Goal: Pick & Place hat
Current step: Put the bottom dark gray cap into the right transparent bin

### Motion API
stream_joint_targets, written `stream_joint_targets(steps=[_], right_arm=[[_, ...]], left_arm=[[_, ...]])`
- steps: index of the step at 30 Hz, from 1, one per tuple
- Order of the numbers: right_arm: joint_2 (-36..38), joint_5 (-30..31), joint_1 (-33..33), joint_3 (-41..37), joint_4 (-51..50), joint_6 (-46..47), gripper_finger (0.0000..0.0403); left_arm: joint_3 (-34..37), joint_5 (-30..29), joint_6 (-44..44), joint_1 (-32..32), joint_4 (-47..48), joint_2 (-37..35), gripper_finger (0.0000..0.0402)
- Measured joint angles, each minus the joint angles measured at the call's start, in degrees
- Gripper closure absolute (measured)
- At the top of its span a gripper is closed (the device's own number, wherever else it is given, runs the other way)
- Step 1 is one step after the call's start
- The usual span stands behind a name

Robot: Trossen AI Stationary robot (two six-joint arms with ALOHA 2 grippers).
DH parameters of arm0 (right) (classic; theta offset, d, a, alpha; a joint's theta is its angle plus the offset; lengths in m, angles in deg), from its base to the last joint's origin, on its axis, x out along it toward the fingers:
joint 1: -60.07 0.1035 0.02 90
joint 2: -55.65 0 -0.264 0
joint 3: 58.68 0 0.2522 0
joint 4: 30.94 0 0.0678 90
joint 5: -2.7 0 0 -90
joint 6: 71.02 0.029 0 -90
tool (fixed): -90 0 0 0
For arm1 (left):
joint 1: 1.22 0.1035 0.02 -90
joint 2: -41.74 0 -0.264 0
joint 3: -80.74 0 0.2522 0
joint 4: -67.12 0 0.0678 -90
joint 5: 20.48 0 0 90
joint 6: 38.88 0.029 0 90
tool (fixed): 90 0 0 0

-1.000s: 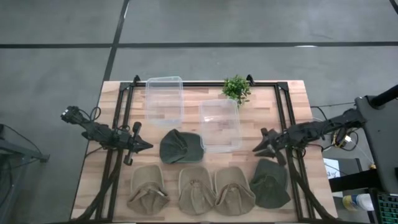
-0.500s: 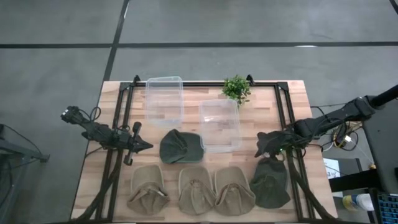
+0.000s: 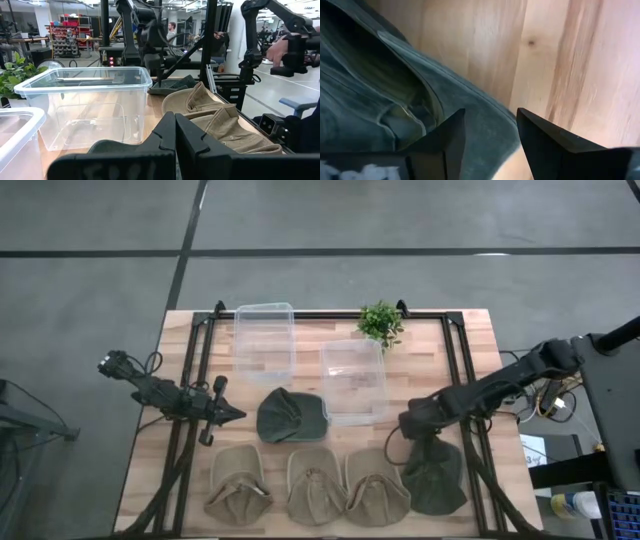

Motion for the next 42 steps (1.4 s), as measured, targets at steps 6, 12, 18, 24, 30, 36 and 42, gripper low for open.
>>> stream_joint_targets(steps=[6,12,18,24,30,36,42], right_arm=[[-6.03,0.22,0.00,0.62,-0.09,-0.44,0.0234],[-10.12,1.86,-0.04,0.68,-0.16,-0.11,0.0242],[-11.08,1.56,-0.02,0.68,-0.28,1.37,0.0253],[-10.03,1.40,-0.02,1.16,-0.52,1.55,0.0270],[-9.93,0.86,-0.04,2.49,-0.97,1.54,0.0335],[-10.28,2.29,-0.04,4.26,-6.57,1.74,0.0393],[-9.86,5.51,-0.04,7.94,-15.88,3.26,0.0395]], left_arm=[[0.02,0.01,0.00,0.00,-0.04,-0.02,0.0402],[0.02,0.00,0.00,0.00,-0.04,-0.01,0.0402],[0.02,0.01,0.00,0.00,-0.04,-0.02,0.0402],[0.02,0.01,0.00,0.00,-0.04,0.00,0.0402],[0.01,0.01,0.00,0.00,-0.04,-0.01,0.0402],[0.02,-0.01,0.00,0.00,-0.04,0.00,0.0402],[0.02,0.01,0.00,0.00,-0.04,-0.02,0.0402]])
